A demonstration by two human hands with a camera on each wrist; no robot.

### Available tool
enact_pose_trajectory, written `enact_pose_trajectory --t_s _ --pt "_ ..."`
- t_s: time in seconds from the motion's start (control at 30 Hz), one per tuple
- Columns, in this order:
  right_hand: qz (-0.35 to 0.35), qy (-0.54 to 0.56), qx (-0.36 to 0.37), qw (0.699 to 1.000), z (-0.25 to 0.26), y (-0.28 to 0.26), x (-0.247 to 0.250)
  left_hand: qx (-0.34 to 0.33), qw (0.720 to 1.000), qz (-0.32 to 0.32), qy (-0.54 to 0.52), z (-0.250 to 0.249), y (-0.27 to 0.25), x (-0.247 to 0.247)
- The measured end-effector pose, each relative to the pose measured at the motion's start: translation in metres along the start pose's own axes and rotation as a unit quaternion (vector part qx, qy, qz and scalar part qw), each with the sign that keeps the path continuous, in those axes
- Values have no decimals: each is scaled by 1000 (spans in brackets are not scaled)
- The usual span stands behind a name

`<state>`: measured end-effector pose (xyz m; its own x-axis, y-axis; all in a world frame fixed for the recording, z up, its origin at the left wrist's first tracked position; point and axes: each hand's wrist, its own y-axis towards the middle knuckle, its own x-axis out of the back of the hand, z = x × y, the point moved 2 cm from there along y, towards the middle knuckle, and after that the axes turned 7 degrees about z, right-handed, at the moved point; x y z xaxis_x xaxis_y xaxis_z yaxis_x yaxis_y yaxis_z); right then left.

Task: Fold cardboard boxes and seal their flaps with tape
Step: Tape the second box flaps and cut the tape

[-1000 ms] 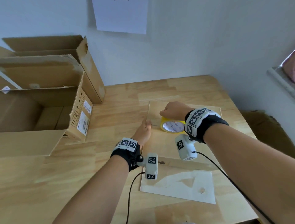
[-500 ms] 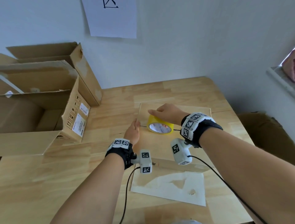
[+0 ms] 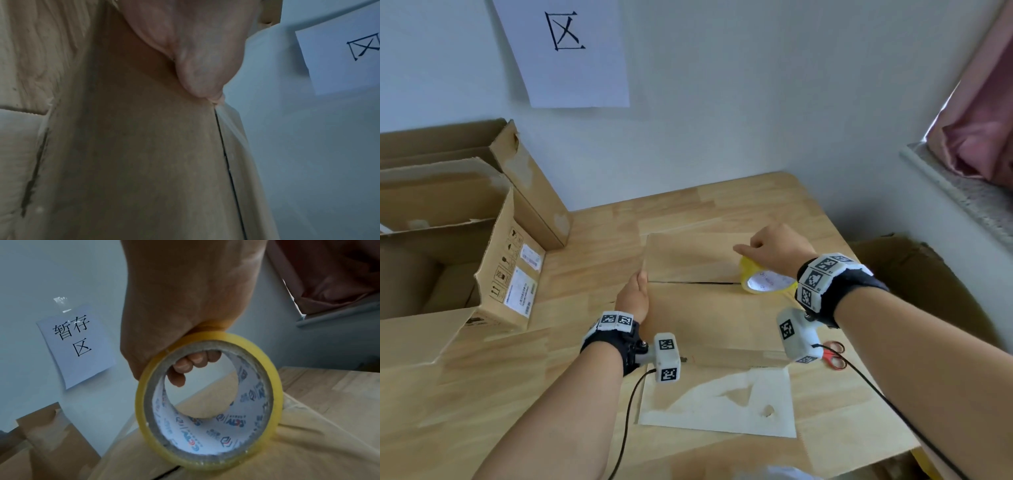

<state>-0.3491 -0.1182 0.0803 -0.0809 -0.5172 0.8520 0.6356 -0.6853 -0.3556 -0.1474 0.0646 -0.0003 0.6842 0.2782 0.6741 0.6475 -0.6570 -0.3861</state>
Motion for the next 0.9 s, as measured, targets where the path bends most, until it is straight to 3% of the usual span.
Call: enact_pose_trajectory --t_s 0.23,0.53,0.73,0.9 --pt "-47 -3 -76 996 -32 -20 15 8 1000 2 9 0 6 -3" --pt "71 -84 -128 986 -39 -16 22 -5 999 6 34 -5 4 -10" --pt "96 -28 -83 992 -48 -23 23 -3 999 0 35 -8 4 -12" --pt "73 50 -26 996 -52 -24 17 5 999 -4 46 -9 0 -12"
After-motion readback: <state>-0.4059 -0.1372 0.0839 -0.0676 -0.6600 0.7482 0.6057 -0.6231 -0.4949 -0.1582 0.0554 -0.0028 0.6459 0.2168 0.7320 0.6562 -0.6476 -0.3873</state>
